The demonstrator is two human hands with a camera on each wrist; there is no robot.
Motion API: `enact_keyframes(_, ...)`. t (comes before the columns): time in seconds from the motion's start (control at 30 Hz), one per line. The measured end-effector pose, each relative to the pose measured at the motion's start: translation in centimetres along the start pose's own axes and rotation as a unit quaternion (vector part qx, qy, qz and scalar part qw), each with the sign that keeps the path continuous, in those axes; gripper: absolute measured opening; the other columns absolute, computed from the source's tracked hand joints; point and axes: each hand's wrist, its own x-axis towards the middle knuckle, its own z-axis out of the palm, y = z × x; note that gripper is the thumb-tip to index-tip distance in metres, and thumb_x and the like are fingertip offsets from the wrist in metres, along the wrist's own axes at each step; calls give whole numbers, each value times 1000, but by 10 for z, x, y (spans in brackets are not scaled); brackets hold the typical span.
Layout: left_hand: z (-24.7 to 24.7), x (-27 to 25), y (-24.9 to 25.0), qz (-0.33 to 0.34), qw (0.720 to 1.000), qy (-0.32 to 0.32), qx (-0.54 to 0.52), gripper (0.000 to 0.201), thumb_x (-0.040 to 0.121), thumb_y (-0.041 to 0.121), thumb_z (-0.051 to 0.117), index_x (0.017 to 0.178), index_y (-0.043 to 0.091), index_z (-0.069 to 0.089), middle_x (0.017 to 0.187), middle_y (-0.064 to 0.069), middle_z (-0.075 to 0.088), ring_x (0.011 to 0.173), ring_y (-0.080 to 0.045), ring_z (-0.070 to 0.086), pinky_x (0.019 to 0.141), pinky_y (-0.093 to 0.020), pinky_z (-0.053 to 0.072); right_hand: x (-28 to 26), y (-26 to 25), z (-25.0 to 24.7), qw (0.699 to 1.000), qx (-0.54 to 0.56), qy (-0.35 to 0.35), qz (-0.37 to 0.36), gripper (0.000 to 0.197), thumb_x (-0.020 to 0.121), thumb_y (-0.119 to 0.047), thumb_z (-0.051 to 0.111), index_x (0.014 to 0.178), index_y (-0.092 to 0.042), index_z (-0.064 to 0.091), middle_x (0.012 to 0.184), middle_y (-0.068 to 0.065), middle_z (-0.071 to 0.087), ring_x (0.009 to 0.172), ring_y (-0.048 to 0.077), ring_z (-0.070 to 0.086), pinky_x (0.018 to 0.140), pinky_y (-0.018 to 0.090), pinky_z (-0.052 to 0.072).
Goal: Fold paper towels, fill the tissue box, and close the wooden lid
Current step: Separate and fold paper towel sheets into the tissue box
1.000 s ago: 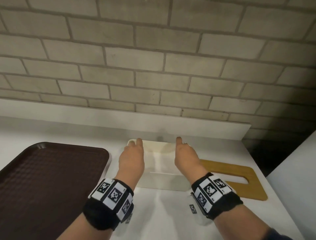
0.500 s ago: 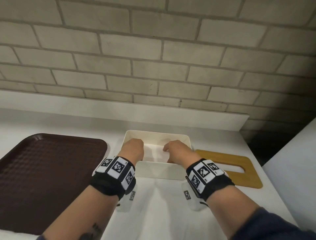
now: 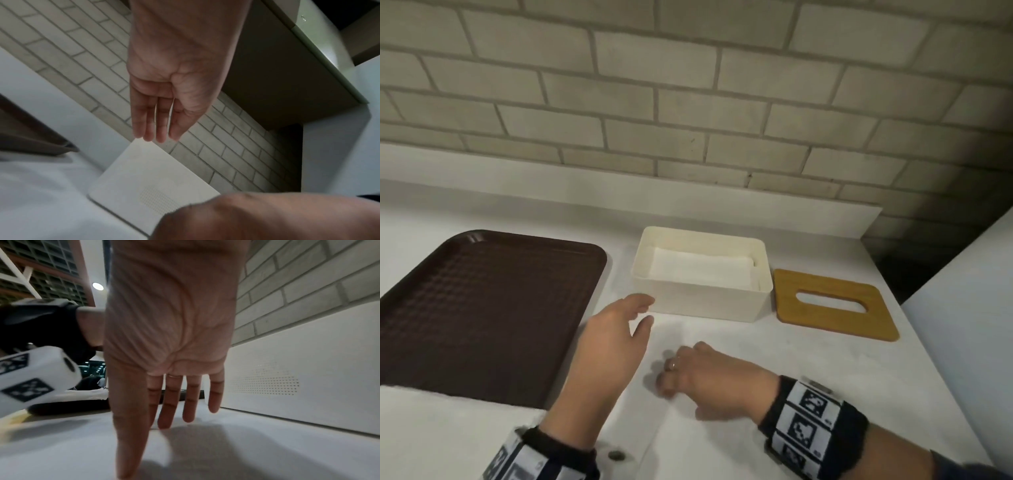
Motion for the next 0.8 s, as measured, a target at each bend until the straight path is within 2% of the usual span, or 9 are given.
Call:
enact_keyframes(0.07,1,-8,-8,-12,1000,0,5,28,90,16,59,117,24,64,107,6,68,99,-9,61,91,-26,48,3,-2,0,1000,-21,8,-7,34,75,4,54,104,-13,53,92,4,59,91,27,47,80,40,36)
enact_keyframes(0.17,0,-17,-17,-19,1000,6,7,27,90,18,61,116,26,64,103,11,67,95,-6,60,89,-25,48,5,-3,0,999,-34,2,-11,33,74,6,51,98,-15,55,74,-3,51,83,22,43,78,35,31)
enact_keyframes(0.3,-6,-26,-22,-30,999,19,-15,26,89,20,62,114,28,64,100,13,68,94,-6,62,89,-26,50,0,-2,3,998,-52,16,-22,20,73,-1,54,72,-19,62,74,-2,57,79,17,36,72,30,24)
enact_keyframes(0.4,-9,-31,-26,-38,999,23,-31,25,89,20,63,113,28,65,99,13,68,95,-7,63,90,-28,51,-3,0,5,998,-50,21,-14,19,75,-6,53,66,-22,59,73,-6,55,76,16,41,75,31,34)
enact_keyframes(0.5,-10,-38,-28,-51,995,27,-82,22,89,17,64,109,26,67,98,11,70,95,-7,65,88,-26,51,-7,7,7,999,10,16,35,16,75,-9,46,70,-22,52,67,-7,56,69,14,40,80,32,44)
enact_keyframes(0.63,-8,-45,-28,-77,984,29,-160,19,90,20,63,106,28,68,97,9,71,91,-1,65,75,-10,45,-17,14,3,986,137,37,90,8,83,-18,49,83,-25,53,78,-11,62,85,13,50,69,18,41)
enact_keyframes(0.7,-6,-49,-26,-84,978,28,-188,17,89,28,64,105,31,67,93,9,72,89,0,65,78,-12,47,-21,18,-5,970,209,66,102,13,84,-19,53,88,-30,58,85,-14,63,85,7,58,76,20,48)
enact_keyframes(0.73,-5,-51,-24,-81,975,15,-204,18,86,35,65,104,32,66,90,11,73,87,2,65,79,-10,46,-23,20,-9,964,231,77,106,16,85,-17,55,92,-31,61,86,-14,63,85,5,60,79,18,48)
enact_keyframes(0.8,0,-58,-19,-85,969,-65,-223,36,75,59,67,103,36,62,87,19,72,83,8,64,74,-4,44,-24,21,-18,958,251,90,110,18,86,-14,58,98,-25,64,85,-12,63,86,4,60,75,8,41)
